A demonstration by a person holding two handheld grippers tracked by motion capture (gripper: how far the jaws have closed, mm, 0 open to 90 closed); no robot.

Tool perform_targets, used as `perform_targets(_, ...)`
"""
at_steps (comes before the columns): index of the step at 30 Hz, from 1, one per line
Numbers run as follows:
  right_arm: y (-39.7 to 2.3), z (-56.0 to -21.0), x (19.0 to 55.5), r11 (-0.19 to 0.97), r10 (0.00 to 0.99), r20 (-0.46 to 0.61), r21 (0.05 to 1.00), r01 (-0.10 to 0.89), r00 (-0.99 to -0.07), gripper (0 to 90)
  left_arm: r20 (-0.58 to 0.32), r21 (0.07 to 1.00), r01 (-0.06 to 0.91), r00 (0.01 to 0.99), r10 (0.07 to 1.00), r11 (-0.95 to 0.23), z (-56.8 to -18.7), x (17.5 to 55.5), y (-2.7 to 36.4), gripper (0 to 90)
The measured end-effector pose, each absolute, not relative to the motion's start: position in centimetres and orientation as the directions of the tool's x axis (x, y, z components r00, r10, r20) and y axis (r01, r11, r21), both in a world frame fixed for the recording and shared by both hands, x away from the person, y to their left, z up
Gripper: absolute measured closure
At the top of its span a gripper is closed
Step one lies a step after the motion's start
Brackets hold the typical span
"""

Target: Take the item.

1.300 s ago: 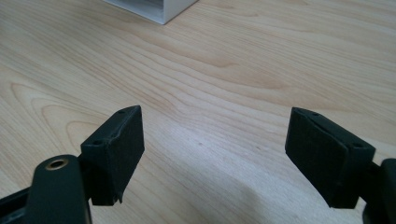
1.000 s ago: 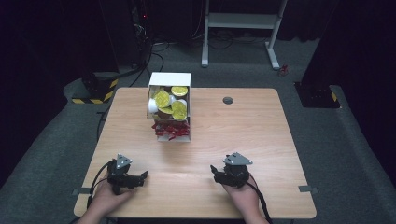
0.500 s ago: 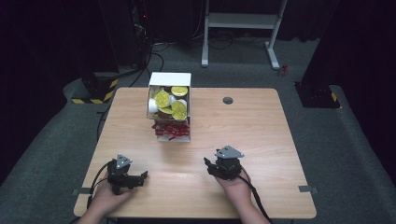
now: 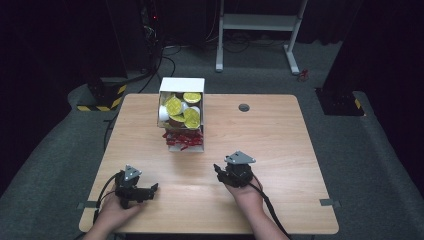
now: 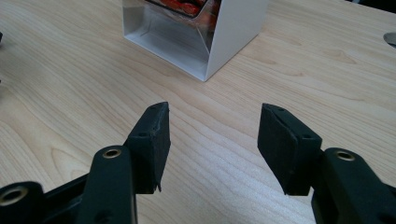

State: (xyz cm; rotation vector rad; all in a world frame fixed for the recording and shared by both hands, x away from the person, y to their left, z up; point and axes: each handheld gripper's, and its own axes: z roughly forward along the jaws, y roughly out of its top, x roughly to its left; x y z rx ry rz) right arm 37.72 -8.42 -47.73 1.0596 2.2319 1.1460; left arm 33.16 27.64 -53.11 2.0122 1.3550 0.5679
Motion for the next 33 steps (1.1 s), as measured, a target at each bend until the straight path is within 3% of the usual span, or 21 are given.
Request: perform_targets(33, -6.7, -46.5, 39.6, 0.34, 0.798, -0.021, 0.841, 0.422, -0.603, 57.5, 0.002, 0.711, 0.651, 0.377, 0.926, -0.267, -53.1, 33.2, 27.6, 0.6)
